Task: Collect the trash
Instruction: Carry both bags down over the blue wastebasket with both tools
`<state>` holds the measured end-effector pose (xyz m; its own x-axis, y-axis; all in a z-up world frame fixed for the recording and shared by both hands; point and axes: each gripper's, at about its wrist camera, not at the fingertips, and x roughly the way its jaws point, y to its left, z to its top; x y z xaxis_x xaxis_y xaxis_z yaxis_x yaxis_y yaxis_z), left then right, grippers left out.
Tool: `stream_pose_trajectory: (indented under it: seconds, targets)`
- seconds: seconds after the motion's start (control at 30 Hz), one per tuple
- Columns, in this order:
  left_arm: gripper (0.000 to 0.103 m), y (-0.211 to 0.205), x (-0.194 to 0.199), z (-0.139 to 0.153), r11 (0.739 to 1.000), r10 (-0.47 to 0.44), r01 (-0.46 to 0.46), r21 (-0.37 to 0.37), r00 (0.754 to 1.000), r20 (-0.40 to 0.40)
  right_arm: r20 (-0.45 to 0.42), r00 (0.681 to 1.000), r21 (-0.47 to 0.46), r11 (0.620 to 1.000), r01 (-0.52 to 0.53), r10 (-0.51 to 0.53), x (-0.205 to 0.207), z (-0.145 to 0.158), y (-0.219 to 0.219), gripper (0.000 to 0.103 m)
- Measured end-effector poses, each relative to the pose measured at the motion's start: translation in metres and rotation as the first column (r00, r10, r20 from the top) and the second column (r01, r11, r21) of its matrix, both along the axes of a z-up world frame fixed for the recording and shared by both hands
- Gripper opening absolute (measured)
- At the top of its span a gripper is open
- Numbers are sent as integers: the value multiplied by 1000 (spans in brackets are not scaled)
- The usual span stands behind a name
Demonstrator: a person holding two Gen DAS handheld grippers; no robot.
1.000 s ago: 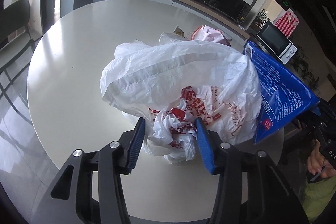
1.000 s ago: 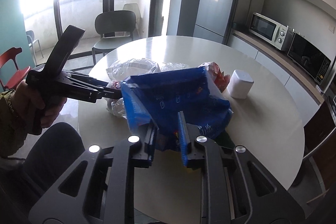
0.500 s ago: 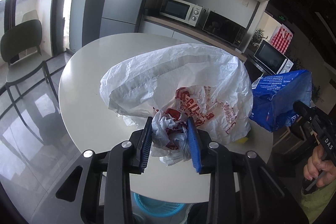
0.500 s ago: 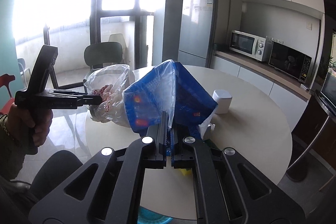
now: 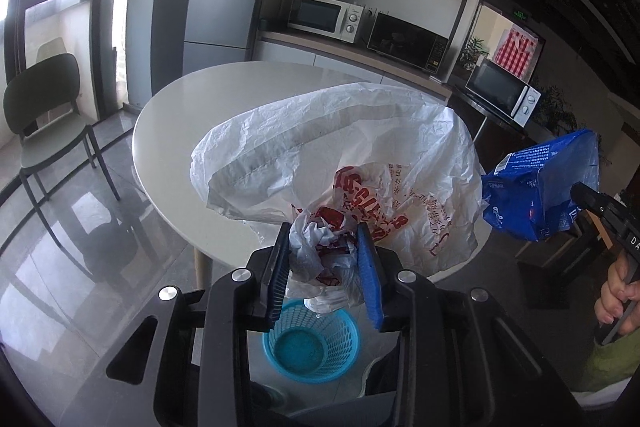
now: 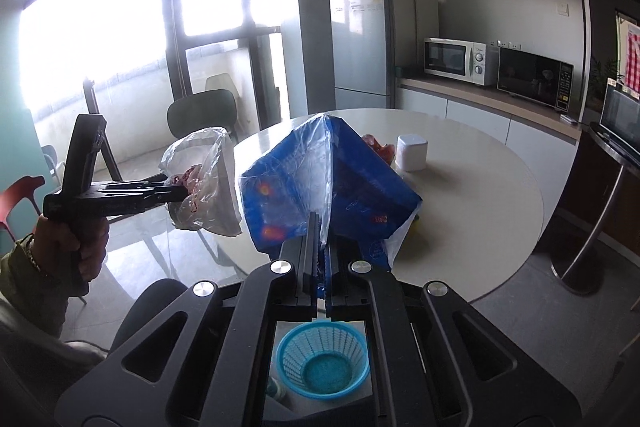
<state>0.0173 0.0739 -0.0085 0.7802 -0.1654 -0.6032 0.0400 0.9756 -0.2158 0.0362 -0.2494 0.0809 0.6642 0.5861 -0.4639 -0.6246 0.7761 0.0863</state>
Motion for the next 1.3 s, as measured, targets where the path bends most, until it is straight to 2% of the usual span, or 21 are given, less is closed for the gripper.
stream_pose_trajectory:
  seconds: [0.2, 0.37, 0.5, 0.67, 0.83, 1.0, 1.13, 1.3]
  targets:
    - [31, -4, -28, -9, 999, -38, 38, -10, 999, -36, -72, 997, 12, 1000, -25, 26, -32, -9, -13, 1]
    - [31, -8, -40, -28, 998, -62, 61, -8, 994, -94, -133, 991, -51, 999, -4, -3, -54, -29, -18, 1]
    - [31, -9, -44, -59, 998, -64, 63, -10, 983, -170, -203, 979, -45, 999, 5, -14, -58, -52, -25, 1]
    - [31, -11, -36, -114, 999, -50, 44, -28, 957, -284, -286, 958, -65, 998, 0, -19, -39, -104, -14, 1]
    - [31, -4, -13, -172, 999, -21, 8, -36, 922, -385, -380, 925, -62, 998, -2, -22, -13, -168, 1, 1]
    - [31, -5, 18, -223, 999, -12, -6, -37, 877, -481, -451, 891, -86, 996, 9, -47, 17, -222, 18, 1]
    - [31, -5, 43, -254, 999, -13, -10, -40, 839, -544, -537, 839, -84, 995, 48, -86, 40, -263, 27, 1]
    - [31, -6, 75, -296, 997, -16, -32, -65, 780, -626, -596, 785, -149, 984, 98, -169, 69, -305, 37, 1]
